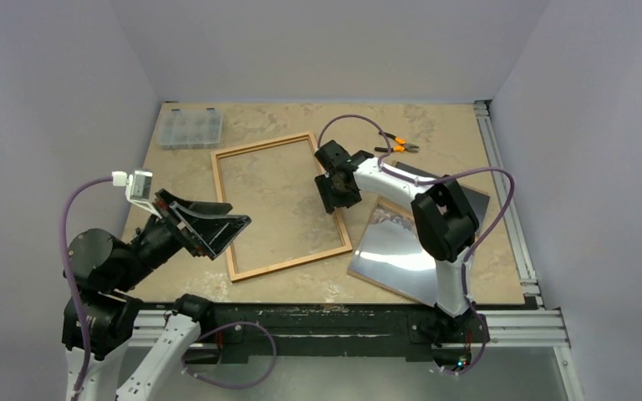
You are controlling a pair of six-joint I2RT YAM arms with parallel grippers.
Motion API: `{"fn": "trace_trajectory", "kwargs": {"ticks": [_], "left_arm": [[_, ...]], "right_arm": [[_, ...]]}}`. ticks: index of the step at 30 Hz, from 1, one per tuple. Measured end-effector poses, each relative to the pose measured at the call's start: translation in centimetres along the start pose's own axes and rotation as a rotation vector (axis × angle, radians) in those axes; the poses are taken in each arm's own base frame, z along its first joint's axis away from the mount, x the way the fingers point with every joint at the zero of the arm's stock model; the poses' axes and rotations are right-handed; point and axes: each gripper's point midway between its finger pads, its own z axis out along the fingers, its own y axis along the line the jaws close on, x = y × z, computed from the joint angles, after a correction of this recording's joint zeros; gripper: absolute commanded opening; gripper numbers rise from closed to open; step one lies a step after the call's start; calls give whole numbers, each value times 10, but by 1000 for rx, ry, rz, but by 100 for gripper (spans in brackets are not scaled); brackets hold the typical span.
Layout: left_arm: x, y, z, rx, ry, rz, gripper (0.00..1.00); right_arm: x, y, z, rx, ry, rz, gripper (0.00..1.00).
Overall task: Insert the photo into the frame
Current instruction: Adjust the photo frame at the center of the board.
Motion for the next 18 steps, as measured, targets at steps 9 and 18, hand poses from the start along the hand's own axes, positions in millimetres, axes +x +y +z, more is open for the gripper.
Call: {"fn": "trace_trajectory", "kwargs": {"ticks": [9, 18], "left_arm": [[-12, -6, -1, 9, -56, 8, 100], [-6, 6, -3, -41, -50, -13, 100]], "right_arm": [[13, -8, 10, -12, 70, -43, 40], [16, -2, 11, -51, 75, -56, 21]]}}
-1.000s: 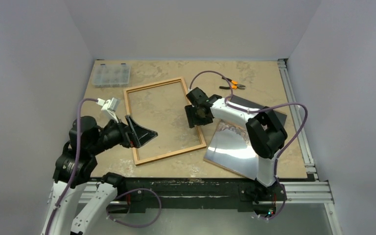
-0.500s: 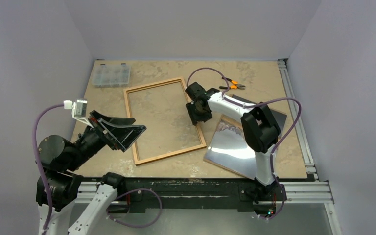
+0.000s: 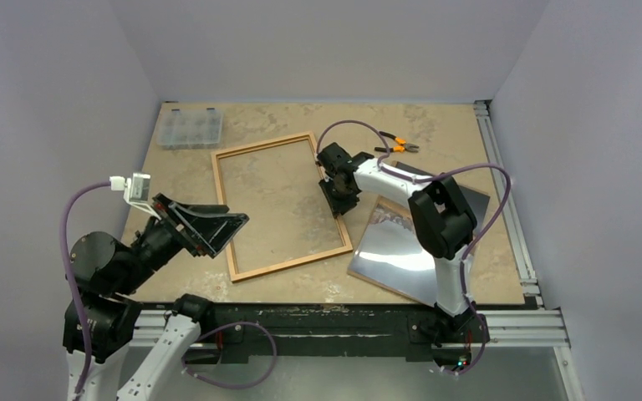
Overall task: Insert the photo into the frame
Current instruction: Adjust the photo frame at the center of the board.
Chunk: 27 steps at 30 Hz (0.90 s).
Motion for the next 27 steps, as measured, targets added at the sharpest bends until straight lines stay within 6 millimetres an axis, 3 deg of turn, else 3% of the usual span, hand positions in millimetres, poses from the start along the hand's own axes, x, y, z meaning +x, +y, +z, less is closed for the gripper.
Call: {"fn": "trace_trajectory", "kwargs": {"ticks": [9, 20, 24, 27], "left_arm": [[4, 10, -4, -55, 2, -10, 100], [6, 17, -3, -84, 5, -21, 100], [8, 21, -2, -93, 8, -29, 100], [10, 23, 0, -99, 12, -35, 100]], "right_arm": [[1, 2, 0, -52, -26, 84, 0], [16, -2, -4, -75, -71, 189, 0], [25, -5, -8, -67, -65, 181, 38], [31, -8, -7, -56, -48, 167, 49]]}}
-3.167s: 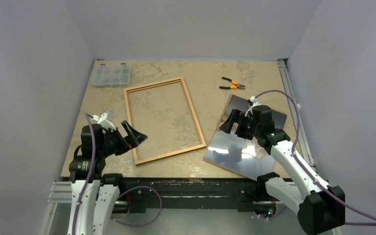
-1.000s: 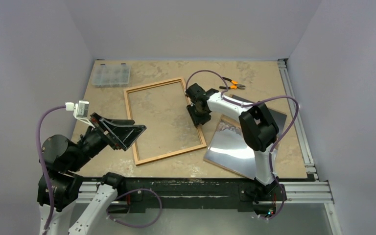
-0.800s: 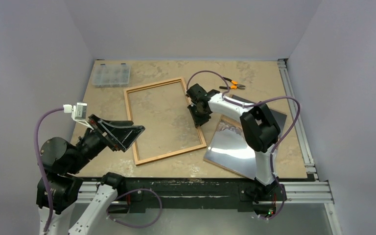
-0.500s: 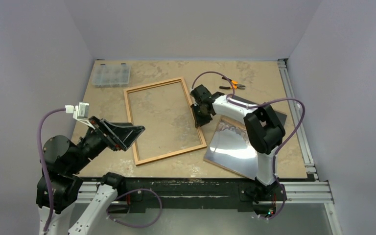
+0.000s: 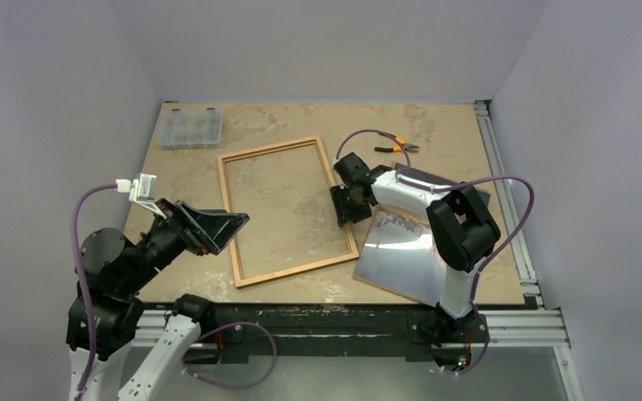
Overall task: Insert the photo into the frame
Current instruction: Adjust the photo frame at the center of the board.
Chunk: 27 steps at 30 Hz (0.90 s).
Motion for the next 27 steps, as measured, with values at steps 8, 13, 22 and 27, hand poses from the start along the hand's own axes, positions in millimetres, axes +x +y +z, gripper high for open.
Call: {"fn": "trace_trajectory", "kwargs": {"ticks": [8, 13, 22, 27], "left_arm": [[5, 7, 4, -16, 15, -16, 100], [5, 8, 4, -17, 16, -17, 100], [5, 7, 5, -13, 12, -18, 100], [7, 10, 7, -18, 17, -26, 100]], "right_arm": [[-9, 2, 3, 16, 39, -33, 51], [-30, 10, 12, 7, 29, -54, 33], [-33, 4, 15, 9, 46, -36, 8], [-32, 0, 13, -39, 26, 43, 0]]}}
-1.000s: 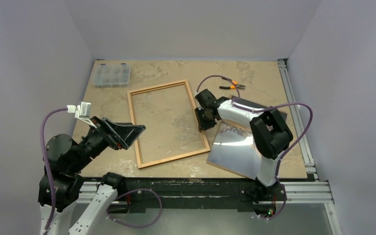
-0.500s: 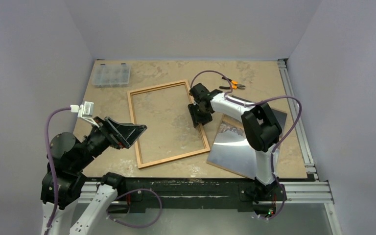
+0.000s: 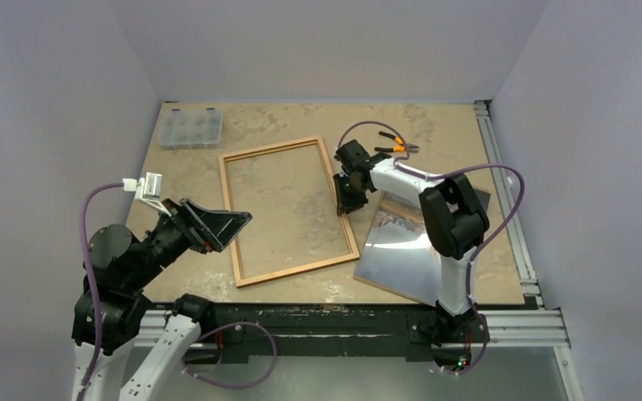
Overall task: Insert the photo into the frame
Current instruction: Adjust the photo frame at the center of the board.
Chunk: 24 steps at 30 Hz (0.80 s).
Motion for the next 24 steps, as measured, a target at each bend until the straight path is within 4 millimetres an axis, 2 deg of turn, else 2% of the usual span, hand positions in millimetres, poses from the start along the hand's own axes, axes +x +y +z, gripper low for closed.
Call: {"fn": "trace_trajectory", "kwargs": {"ticks": [13, 20, 24], "left_arm": [[-1, -1, 0, 4, -5, -14, 100], [-1, -2, 0, 4, -6, -15, 100], [-1, -2, 0, 5, -6, -15, 100]], "right_arm": [[-5, -14, -3, -16, -12, 176, 0], [-12, -21, -3, 4, -20, 212, 0], [-19, -20, -1, 2, -24, 205, 39]]}}
